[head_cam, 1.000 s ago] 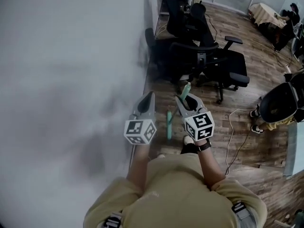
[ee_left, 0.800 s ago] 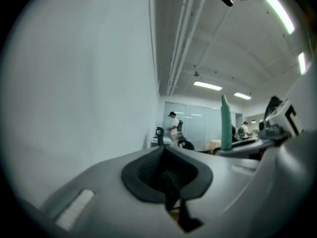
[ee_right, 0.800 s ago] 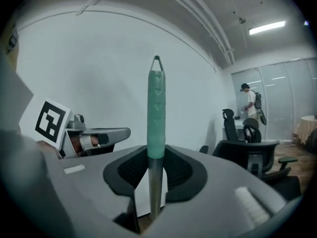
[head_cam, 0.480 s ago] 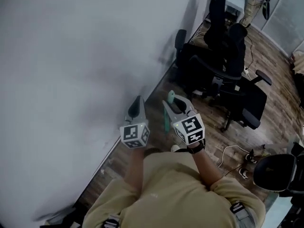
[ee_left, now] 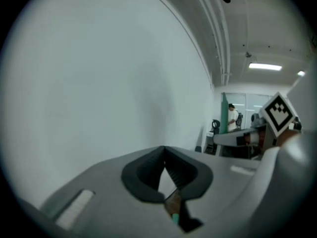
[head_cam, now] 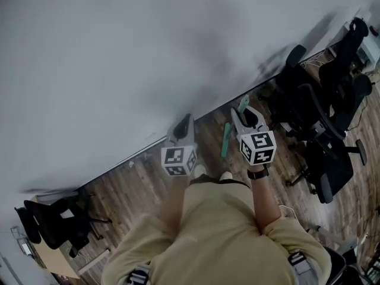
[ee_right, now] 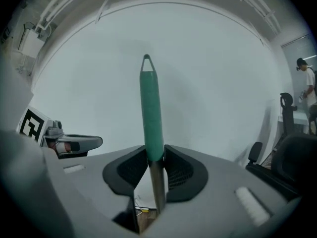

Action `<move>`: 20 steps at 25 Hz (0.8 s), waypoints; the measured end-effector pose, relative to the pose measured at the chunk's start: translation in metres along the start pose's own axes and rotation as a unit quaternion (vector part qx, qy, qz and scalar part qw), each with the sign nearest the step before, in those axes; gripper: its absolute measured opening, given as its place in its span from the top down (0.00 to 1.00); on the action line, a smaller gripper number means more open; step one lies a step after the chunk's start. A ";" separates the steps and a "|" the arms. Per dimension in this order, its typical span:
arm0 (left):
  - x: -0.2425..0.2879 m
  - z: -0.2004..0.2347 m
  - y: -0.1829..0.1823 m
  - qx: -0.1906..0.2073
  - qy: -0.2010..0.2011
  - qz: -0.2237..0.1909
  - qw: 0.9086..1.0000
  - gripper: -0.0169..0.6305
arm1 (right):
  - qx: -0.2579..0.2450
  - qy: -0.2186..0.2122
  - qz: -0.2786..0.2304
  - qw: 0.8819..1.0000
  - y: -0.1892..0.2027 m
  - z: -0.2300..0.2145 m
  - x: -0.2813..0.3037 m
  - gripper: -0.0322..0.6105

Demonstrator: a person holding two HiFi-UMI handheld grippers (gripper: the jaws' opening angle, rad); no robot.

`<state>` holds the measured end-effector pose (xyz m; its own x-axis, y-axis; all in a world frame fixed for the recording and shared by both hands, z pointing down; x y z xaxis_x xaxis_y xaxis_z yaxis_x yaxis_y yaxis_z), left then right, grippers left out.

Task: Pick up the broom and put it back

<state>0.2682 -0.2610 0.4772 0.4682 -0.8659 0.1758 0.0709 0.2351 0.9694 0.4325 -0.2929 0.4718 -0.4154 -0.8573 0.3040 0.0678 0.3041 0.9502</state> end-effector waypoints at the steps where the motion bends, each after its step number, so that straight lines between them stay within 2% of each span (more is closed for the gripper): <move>1: -0.006 0.012 0.001 -0.005 -0.008 0.000 1.000 0.97 | -0.010 -0.006 0.007 1.000 0.002 0.008 0.010 0.80; 6: -0.034 0.075 0.013 -0.037 -0.034 0.008 0.999 0.97 | -0.015 -0.007 0.086 0.996 0.037 0.047 0.057 0.81; 10: -0.040 0.110 0.042 -0.069 -0.040 0.020 0.997 0.97 | -0.026 -0.019 0.126 0.991 0.075 0.077 0.085 0.81; 15: -0.036 0.131 0.084 -0.093 -0.020 0.049 0.994 0.97 | -0.036 -0.019 0.154 0.987 0.131 0.104 0.115 0.81; 20: -0.025 0.154 0.123 -0.119 -0.046 0.075 0.989 0.97 | -0.040 -0.018 0.203 0.978 0.200 0.101 0.159 0.81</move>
<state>0.1293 -0.2784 0.6189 0.4086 -0.8474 0.3392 0.2167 0.4510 0.8658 0.2881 -0.3264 0.7031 -0.3716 -0.6563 0.6567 0.3051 0.5817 0.7540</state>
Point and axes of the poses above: the fingertips, and each gripper's own axes: x forward along the fingers, z to its left, y out of its underside, the point moved 2 cm from there along -x, backward along the fingers, and after that the axes turned 9 degrees about y, right-handed, at the moved point
